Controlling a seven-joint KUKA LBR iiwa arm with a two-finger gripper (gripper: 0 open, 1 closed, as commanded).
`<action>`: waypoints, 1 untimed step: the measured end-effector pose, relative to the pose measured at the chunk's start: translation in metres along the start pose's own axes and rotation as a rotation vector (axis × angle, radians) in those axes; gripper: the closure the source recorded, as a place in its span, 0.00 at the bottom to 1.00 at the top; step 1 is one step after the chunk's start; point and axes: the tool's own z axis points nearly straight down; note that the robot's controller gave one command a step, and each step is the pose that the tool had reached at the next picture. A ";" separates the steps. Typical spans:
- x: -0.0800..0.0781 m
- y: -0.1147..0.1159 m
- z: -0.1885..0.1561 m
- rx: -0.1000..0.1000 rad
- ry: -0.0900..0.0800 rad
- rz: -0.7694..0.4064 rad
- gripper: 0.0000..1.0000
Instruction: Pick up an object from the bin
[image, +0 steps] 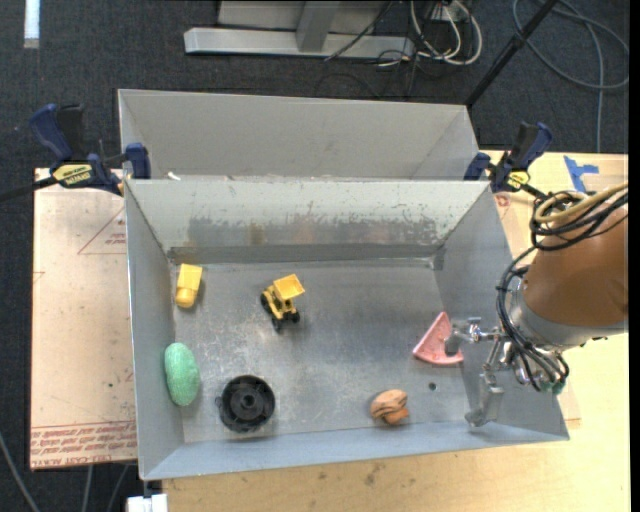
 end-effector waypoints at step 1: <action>-0.002 0.001 -0.004 0.001 -0.008 -0.004 0.00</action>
Offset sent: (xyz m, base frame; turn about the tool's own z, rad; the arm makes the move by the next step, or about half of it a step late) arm 0.0444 0.0284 -0.0580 0.0509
